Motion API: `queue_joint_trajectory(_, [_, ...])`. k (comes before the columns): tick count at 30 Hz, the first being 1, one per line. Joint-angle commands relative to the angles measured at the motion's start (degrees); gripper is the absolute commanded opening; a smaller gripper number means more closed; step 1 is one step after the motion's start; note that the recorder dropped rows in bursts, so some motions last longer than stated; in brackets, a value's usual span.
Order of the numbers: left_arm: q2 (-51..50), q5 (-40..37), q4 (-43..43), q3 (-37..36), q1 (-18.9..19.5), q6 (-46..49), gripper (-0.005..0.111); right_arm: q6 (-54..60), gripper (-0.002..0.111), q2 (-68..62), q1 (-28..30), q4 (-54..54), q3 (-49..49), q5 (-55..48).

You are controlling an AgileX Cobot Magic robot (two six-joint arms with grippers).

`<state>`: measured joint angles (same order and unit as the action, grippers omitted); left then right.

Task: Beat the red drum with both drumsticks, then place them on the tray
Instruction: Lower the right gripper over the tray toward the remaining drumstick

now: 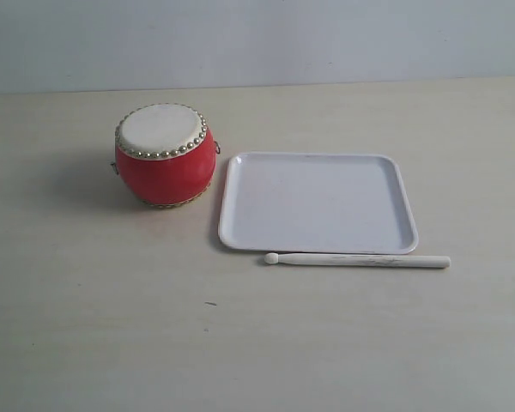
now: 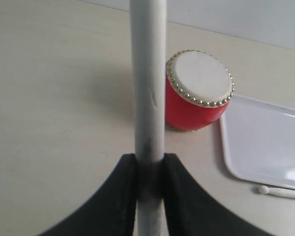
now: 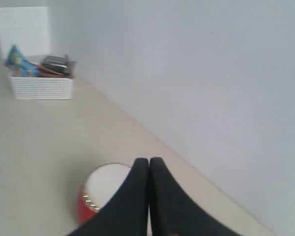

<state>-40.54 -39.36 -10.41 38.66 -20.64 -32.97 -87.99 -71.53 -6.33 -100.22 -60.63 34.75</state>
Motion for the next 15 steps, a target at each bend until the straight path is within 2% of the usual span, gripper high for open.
queue_joint_trajectory(1, [0.3,0.5,0.1,-0.1,0.1,0.3,0.0,4.4,0.0,0.2,0.3,0.3,-0.3,-10.1])
queue_joint_trajectory(8, [0.3,0.5,0.1,-0.1,0.1,0.3,0.0,9.8,0.0,1.3,0.3,0.3,-0.7,-19.6])
queue_joint_trajectory(12, [0.3,0.5,0.1,-0.1,0.1,0.3,0.0,16.2,0.0,5.5,0.3,0.3,-1.4,-12.6])
queue_joint_trajectory(15, [0.3,0.5,0.1,-0.1,0.1,0.3,0.0,10.6,0.0,9.6,-0.5,0.3,-3.5,-11.3])
